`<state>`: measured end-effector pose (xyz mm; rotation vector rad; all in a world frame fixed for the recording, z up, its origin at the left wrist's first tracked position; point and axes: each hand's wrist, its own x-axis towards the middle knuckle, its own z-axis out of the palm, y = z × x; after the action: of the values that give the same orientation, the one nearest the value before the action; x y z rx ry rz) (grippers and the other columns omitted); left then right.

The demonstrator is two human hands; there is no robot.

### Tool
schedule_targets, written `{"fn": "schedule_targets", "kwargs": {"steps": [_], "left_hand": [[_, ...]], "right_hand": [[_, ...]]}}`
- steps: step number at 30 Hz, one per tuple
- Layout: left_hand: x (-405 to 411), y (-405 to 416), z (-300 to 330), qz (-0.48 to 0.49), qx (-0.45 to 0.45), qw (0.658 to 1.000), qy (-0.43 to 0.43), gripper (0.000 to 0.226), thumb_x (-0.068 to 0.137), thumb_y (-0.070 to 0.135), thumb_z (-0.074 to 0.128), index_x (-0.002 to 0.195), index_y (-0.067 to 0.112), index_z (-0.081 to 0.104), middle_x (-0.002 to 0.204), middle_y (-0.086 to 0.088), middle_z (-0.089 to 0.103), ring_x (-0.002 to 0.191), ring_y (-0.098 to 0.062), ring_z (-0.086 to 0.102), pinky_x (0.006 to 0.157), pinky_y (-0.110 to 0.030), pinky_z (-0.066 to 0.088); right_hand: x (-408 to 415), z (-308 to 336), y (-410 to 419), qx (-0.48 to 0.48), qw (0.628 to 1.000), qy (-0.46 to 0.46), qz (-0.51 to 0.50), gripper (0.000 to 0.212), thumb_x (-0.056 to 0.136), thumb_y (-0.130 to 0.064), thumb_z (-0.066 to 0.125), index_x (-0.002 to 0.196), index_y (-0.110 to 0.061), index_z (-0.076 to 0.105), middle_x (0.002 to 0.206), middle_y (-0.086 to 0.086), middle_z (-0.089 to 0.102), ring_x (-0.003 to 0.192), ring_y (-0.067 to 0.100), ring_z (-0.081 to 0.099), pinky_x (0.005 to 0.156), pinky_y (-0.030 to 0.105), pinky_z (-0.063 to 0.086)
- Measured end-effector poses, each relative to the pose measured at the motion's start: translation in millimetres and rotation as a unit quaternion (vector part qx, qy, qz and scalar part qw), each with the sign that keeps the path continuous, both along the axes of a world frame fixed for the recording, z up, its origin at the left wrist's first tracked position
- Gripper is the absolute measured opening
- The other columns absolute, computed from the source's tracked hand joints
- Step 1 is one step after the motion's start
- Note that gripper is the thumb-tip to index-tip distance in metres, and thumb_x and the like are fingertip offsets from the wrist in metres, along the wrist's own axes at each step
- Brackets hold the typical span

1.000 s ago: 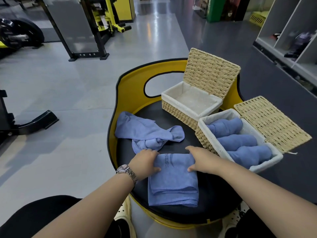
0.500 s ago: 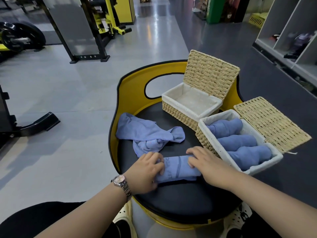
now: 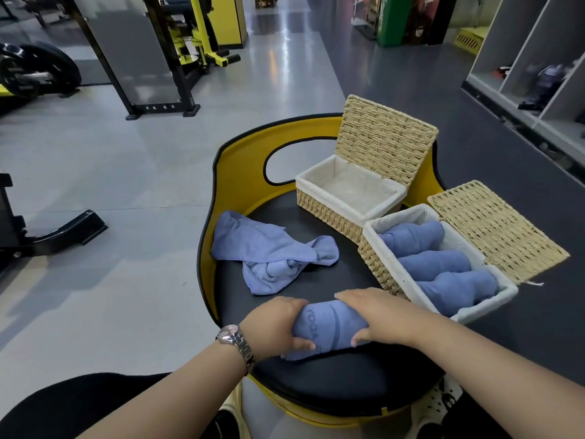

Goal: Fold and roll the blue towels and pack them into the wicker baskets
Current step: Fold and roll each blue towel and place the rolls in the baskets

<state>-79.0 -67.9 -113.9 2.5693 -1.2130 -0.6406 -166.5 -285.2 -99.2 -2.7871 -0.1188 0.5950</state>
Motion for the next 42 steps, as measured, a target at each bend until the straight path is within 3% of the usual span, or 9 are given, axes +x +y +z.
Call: {"fn": "schedule_targets", "kwargs": {"steps": [3, 9, 14, 18, 22, 27, 34, 38, 42], "left_hand": [[-15, -2, -5, 0.003, 0.014, 1.0, -0.023, 0.056, 0.065, 0.051, 0.069, 0.112, 0.025, 0.052, 0.109, 0.004, 0.061, 0.101, -0.019, 0.056, 0.077, -0.03, 0.047], [-16, -13, 21, 0.02, -0.016, 0.998, -0.053, 0.031, 0.073, 0.034, 0.059, 0.099, 0.017, 0.054, 0.098, -0.002, 0.063, 0.088, -0.024, 0.061, 0.067, -0.032, 0.043], [25, -48, 80, 0.019, -0.114, 0.991, -0.068, 0.035, 0.073, 0.042, 0.058, 0.104, 0.028, 0.054, 0.095, 0.006, 0.066, 0.086, -0.015, 0.062, 0.074, -0.031, 0.05], [88, -94, 117, 0.016, -0.125, 0.988, -0.092, 0.038, 0.068, 0.04, 0.065, 0.103, 0.028, 0.057, 0.094, 0.005, 0.067, 0.085, -0.016, 0.063, 0.066, -0.027, 0.046], [162, -134, 124, 0.054, -0.12, 0.986, -0.098, 0.036, 0.066, 0.036, 0.067, 0.1, 0.026, 0.057, 0.089, 0.003, 0.069, 0.079, -0.018, 0.066, 0.062, -0.029, 0.052], [220, -178, 96, 0.104, -0.076, 0.989, -0.074, 0.041, 0.072, 0.029, 0.07, 0.11, 0.018, 0.057, 0.1, -0.001, 0.068, 0.09, -0.021, 0.065, 0.068, -0.028, 0.05], [250, -230, 47, 0.109, 0.065, 0.989, -0.074, 0.039, 0.077, 0.024, 0.071, 0.111, 0.009, 0.062, 0.109, -0.008, 0.065, 0.104, -0.027, 0.063, 0.088, -0.039, 0.054], [258, -241, 20, 0.128, 0.137, 0.978, -0.092, 0.037, 0.081, 0.024, 0.064, 0.117, 0.015, 0.061, 0.122, -0.004, 0.062, 0.114, -0.026, 0.058, 0.088, -0.039, 0.05], [260, -240, 25, 0.127, 0.148, 0.978, -0.072, 0.041, 0.086, 0.03, 0.059, 0.124, 0.015, 0.057, 0.128, -0.006, 0.058, 0.118, -0.027, 0.055, 0.088, -0.039, 0.047]], "right_hand": [[-3, -1, 3, -0.022, 1.0, 0.003, 0.014, 0.081, 0.069, -0.043, 0.077, 0.136, -0.022, 0.038, 0.135, -0.003, 0.048, 0.124, 0.019, 0.045, 0.103, 0.03, 0.036], [-2, 27, 1, -0.038, 0.997, -0.066, 0.008, 0.028, 0.077, -0.025, 0.062, 0.103, -0.023, 0.05, 0.106, -0.004, 0.056, 0.097, 0.018, 0.055, 0.079, 0.029, 0.042], [28, 87, -56, -0.01, 0.992, -0.122, -0.02, 0.041, 0.079, -0.023, 0.062, 0.119, -0.02, 0.054, 0.114, -0.002, 0.057, 0.105, 0.019, 0.055, 0.09, 0.035, 0.047], [97, 121, -105, -0.042, 0.989, -0.139, -0.037, 0.025, 0.072, -0.033, 0.065, 0.088, -0.039, 0.047, 0.087, -0.017, 0.055, 0.081, 0.005, 0.055, 0.072, 0.029, 0.05], [185, 131, -135, -0.116, 0.979, -0.17, -0.019, 0.023, 0.071, -0.033, 0.066, 0.085, -0.033, 0.047, 0.087, -0.007, 0.056, 0.084, 0.019, 0.055, 0.071, 0.038, 0.05], [276, 99, -139, -0.18, 0.976, -0.119, -0.006, 0.026, 0.079, -0.018, 0.06, 0.064, -0.024, 0.039, 0.063, -0.006, 0.048, 0.067, 0.023, 0.053, 0.057, 0.028, 0.039], [305, 16, -154, -0.177, 0.967, -0.183, -0.012, 0.006, 0.084, -0.026, 0.052, 0.088, -0.026, 0.048, 0.101, 0.006, 0.057, 0.102, 0.027, 0.044, 0.089, 0.039, 0.039], [304, -4, -147, -0.261, 0.948, -0.167, 0.079, 0.034, 0.071, -0.049, 0.066, 0.095, -0.025, 0.064, 0.105, 0.002, 0.065, 0.113, 0.026, 0.049, 0.108, 0.039, 0.027], [303, -1, -141, -0.287, 0.944, -0.145, 0.08, 0.04, 0.068, -0.051, 0.07, 0.099, -0.026, 0.061, 0.107, -0.004, 0.066, 0.115, 0.022, 0.049, 0.101, 0.035, 0.023]]}}
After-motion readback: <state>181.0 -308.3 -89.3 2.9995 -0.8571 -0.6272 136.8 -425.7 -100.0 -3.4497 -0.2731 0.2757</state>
